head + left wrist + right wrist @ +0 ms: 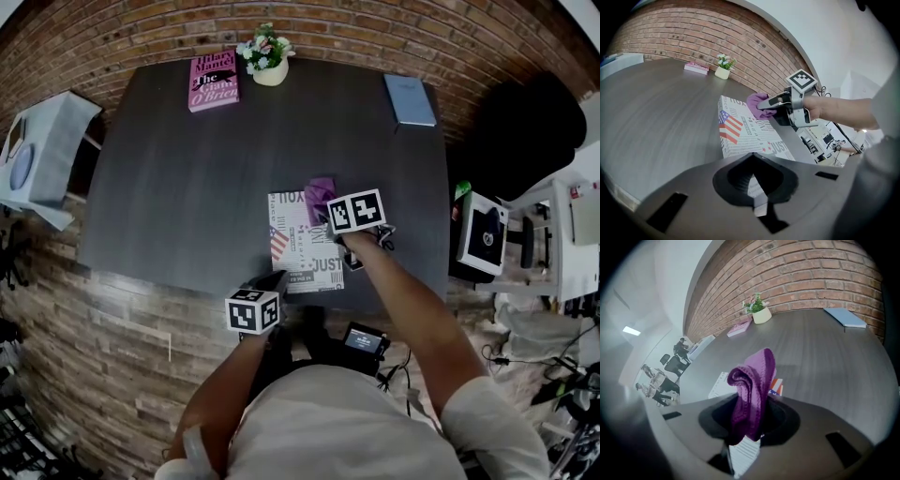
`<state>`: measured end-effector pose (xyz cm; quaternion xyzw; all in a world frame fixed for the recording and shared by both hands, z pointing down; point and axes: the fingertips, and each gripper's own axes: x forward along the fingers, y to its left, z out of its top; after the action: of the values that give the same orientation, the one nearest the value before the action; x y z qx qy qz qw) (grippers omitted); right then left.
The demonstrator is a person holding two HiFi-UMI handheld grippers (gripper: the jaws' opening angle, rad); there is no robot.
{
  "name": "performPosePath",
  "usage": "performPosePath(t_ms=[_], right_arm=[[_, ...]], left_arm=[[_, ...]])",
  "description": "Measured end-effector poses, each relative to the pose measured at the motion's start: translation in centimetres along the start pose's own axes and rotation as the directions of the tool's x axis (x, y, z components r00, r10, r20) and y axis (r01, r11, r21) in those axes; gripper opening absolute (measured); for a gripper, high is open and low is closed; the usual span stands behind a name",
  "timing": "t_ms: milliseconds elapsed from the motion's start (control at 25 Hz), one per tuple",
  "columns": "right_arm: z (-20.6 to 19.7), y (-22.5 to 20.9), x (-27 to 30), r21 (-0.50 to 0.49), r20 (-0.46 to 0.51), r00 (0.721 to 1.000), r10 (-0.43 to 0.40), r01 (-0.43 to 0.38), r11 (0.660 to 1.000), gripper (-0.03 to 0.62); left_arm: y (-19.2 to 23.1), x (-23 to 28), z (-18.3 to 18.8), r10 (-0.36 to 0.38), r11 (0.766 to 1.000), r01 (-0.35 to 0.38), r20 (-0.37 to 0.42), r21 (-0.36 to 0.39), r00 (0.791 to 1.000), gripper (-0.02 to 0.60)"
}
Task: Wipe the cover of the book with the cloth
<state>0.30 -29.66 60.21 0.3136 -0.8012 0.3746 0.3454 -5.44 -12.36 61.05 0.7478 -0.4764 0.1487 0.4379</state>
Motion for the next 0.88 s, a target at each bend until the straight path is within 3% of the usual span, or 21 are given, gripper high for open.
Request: performPosePath(t_ms=[360,680,880], right_arm=[[-0.7,-2.4,-2.0,-0.029,0.002,0.995,-0.101,0.101,0.994,0.124],[-1.0,-5.1,-5.2,-0.077,0.02,0.97,-0.244,0.244,0.967,0.123],[-0.9,-5.4,-6.8,-0.07,0.047,0.964,-0.26,0.263,0.962,0.123]], left_arm=[[0.1,-0.1,0.0,-0.007,1.0,0.007,0.001,0.005,1.0,0.006],[0.0,-0.1,0.1,-0.031,0.999,0.031,-0.003,0.018,1.0,0.006],[0.0,-0.1,0.0,-0.044,0.999,0.044,-0.011,0.025,0.999,0.006]])
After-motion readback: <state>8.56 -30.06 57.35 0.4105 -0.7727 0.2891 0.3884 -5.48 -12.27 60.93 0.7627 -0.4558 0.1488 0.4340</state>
